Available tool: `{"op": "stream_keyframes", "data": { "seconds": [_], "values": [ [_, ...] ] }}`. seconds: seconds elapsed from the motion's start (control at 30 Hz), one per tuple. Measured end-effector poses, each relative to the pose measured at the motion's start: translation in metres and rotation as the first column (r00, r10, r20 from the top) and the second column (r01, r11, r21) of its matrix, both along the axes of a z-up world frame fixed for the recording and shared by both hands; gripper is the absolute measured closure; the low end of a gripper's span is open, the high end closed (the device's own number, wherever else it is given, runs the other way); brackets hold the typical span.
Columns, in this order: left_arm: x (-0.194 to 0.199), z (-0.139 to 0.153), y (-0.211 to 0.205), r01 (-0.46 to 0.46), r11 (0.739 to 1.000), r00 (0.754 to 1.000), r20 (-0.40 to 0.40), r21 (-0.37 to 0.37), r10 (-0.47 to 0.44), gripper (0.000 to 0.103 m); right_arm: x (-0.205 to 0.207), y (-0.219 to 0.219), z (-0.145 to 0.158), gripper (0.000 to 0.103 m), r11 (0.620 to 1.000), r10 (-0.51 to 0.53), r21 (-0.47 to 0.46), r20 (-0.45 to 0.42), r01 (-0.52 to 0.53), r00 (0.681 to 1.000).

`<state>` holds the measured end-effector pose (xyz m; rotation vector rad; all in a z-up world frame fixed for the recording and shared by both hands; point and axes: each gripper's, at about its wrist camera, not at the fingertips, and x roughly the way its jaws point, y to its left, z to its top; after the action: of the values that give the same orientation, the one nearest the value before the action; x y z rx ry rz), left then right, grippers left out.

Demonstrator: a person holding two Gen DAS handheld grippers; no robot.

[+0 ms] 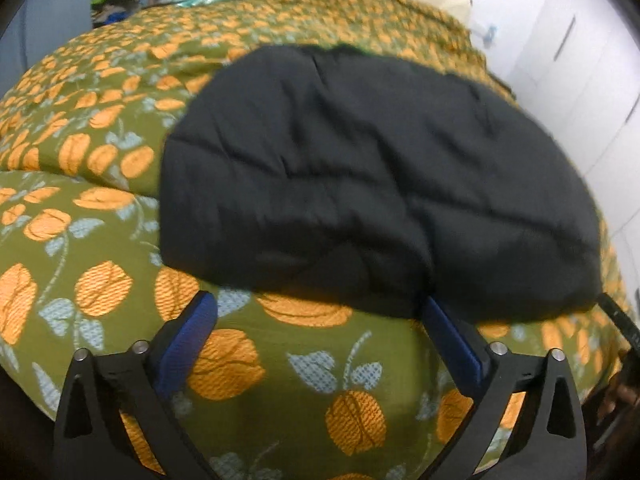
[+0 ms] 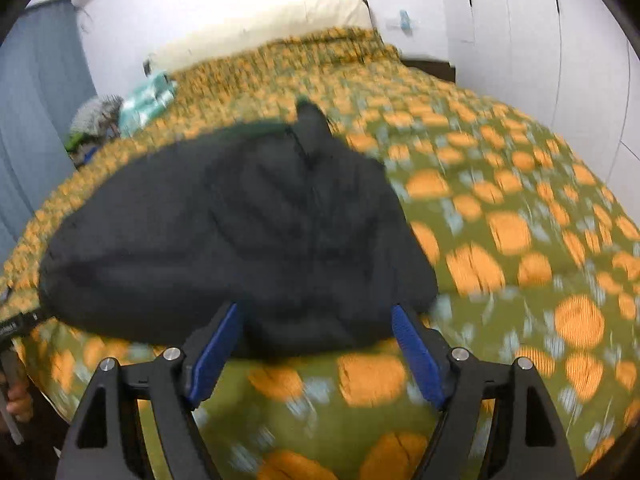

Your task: Fold large clothes

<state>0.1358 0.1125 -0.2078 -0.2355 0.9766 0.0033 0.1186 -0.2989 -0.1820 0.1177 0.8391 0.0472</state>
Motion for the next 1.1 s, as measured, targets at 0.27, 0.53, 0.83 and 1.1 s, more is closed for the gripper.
{"op": "stream_keyframes", "data": {
  "seconds": [0.27, 0.53, 0.83, 1.1],
  "values": [
    [0.006, -0.008, -0.013, 0.044, 0.996, 0.999, -0.01, 0.08, -0.043, 0.0, 0.006, 0.001, -0.029, 0.022, 1.0, -0.017, -0.016, -0.075, 0.016, 0.997],
    [0.007, -0.012, -0.028, 0.072, 0.981, 0.997, -0.017, 0.179, -0.07, 0.0, 0.007, -0.001, -0.04, 0.02, 1.0, -0.011, -0.026, -0.066, 0.009, 0.998],
    [0.002, 0.003, -0.026, 0.046, 0.993, 0.999, 0.001, 0.112, -0.047, 0.001, 0.008, 0.004, -0.042, 0.02, 0.999, 0.005, -0.047, -0.075, -0.008, 0.997],
    [-0.015, 0.077, -0.046, 0.119, 0.992, 0.976, 0.179, 0.043, -0.125, 0.001, 0.009, 0.006, -0.044, 0.017, 0.998, -0.011, -0.058, -0.072, 0.007, 0.997]
  ]
}}
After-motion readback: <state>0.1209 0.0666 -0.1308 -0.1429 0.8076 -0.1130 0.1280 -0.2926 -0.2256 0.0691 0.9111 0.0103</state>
